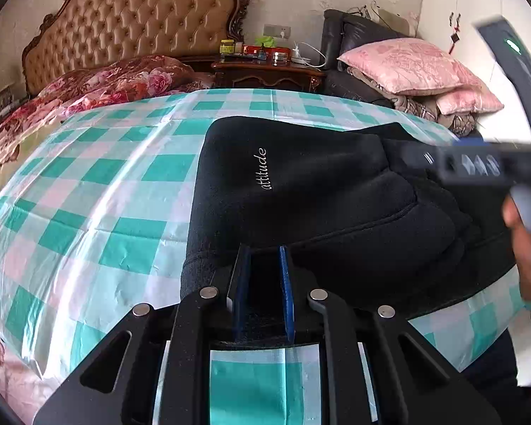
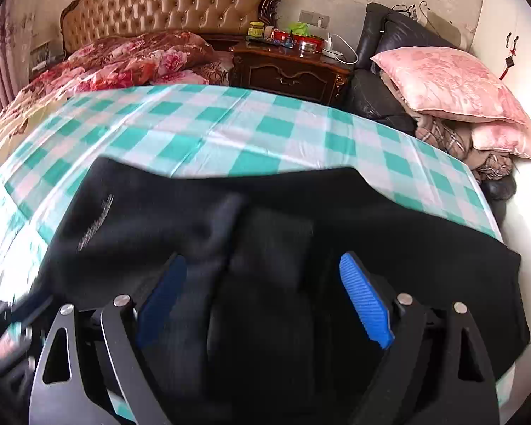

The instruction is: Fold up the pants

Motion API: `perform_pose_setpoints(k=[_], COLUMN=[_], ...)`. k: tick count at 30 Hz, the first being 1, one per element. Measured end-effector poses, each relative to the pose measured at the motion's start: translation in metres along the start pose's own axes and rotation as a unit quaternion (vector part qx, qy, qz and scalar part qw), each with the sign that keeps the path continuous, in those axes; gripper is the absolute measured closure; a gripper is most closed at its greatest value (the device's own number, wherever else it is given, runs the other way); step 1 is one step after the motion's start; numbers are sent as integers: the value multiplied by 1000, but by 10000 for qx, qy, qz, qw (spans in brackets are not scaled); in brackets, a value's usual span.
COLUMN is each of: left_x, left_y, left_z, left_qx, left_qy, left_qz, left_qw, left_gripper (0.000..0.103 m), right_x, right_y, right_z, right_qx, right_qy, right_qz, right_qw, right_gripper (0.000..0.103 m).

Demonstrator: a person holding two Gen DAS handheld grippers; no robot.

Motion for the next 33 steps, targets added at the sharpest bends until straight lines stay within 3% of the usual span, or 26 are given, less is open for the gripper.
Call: perform_pose_setpoints(k=[4,8,10,12,15,18,24,26,27,30,33], left_x=[0,7,19,24,26,14,-2,-7,-8,-7,-9], left_y=[-1,3,7,9,6,-4,-23,-28,-29,-28,-26], left_z=[-3,5,17,27,46,65,74,83,85,78,77], left_qx=[-102,114,490,765,1183,1830,2279,2606,2661,2372,2394], left_qy=[97,-92,-369,-379,-369,-876,-1378,-1734,-1816,-1758,-1745], left_qz=[-29,-56,-285,-405,-453,-112,219,263,254,252,276], left_qw=[9999,9999,9977,9955,9913,9791,9636,9494,9463,9551,9547], left_gripper=[89,87,78,64,56,54,51,49,47,44,50], right_x=[-23,-26,-27,-27,-27,-30,-34,-34,-35,-36,-37], right_y=[-26,-30,-31,-32,-34,-33,-33,-34,-34,-35,-35], right_z=[-2,-5,-5,-6,-6,-8,-11,-11,-11,-13,-14], right_qx=[-55,-112,-128,-151,-161,-195,-235,-248,-260,-291,-319], right_qy=[102,135,135,155,162,189,228,232,241,262,300], right_qz=[471,465,471,478,476,486,485,482,479,470,464], right_qw=[9988,9988,9987,9986,9986,9984,9983,9983,9982,9981,9980], right_gripper=[19,14,13,12,12,11,7,6,6,4,3])
Point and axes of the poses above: each gripper's, at about its wrist camera, not at the fingertips, and x roughly against the way its jaws point, z to its left, y to its top, the point moved 1 cm from there along -x, roughly the way its jaws point, and after that the axes turned 1 degree about x, right-handed, at the moved point
